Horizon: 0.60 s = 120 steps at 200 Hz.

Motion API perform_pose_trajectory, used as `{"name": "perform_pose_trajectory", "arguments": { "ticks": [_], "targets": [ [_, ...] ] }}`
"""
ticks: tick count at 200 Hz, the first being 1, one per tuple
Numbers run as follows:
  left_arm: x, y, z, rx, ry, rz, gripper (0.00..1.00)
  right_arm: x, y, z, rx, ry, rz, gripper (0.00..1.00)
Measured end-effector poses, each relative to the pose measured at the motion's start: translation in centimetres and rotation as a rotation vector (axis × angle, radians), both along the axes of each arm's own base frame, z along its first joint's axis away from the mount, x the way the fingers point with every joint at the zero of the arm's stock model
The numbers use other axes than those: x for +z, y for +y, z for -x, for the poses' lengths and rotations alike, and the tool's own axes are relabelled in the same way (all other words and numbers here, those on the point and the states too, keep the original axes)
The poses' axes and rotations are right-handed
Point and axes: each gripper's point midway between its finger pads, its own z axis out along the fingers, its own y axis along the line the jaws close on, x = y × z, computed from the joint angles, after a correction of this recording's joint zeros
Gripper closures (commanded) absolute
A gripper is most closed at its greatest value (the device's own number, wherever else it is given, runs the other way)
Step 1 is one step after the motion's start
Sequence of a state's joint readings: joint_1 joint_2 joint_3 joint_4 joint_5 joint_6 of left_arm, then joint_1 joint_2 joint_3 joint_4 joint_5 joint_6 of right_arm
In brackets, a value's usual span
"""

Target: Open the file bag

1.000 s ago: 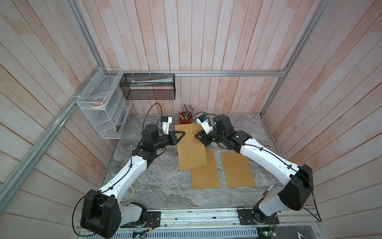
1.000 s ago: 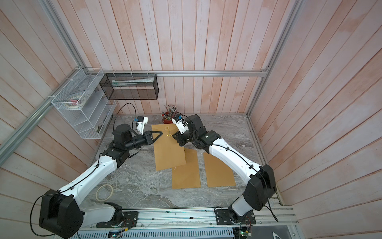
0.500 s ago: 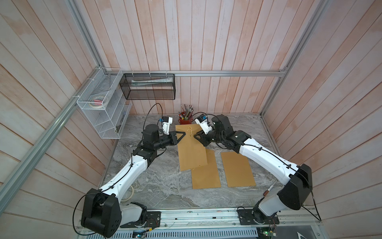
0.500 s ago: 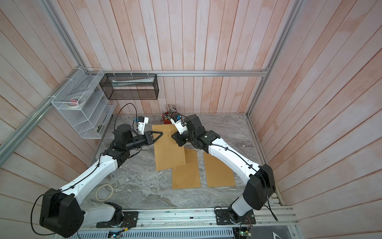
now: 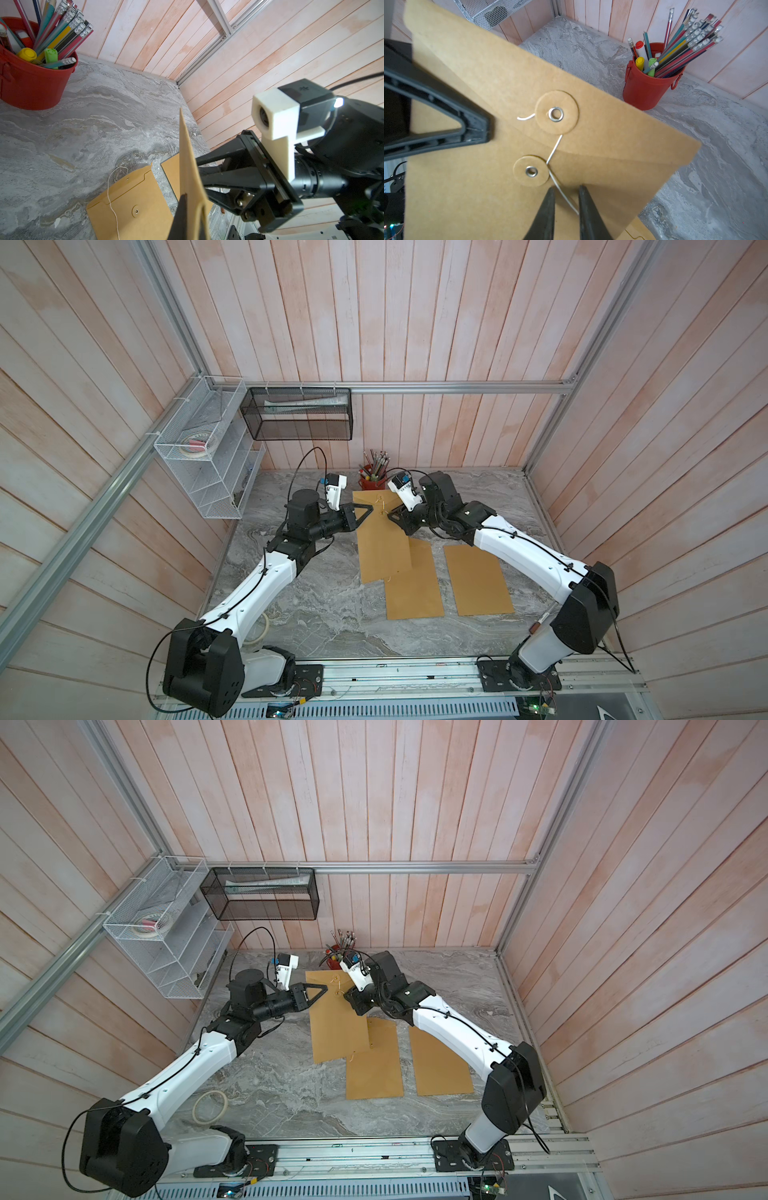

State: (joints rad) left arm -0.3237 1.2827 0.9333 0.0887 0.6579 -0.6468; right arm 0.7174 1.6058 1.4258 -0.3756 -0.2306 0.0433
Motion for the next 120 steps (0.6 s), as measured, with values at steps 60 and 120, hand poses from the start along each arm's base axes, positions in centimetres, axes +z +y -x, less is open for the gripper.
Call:
{"name": "perform_pose_trajectory", "arguments": {
  "ticks": [60, 120],
  "targets": [
    [-0.17, -0.02, -0.07, 0.000, 0.004, -0.001, 1.00, -0.33, 0.16, -0.01, 0.005, 0.009, 0.001, 0.93],
    [-0.19, -0.03, -0.10, 0.000, 0.004, -0.002, 1.00, -0.30, 0.20, -0.07, 0.000, 0.012, -0.003, 1.00]
  ]
}}
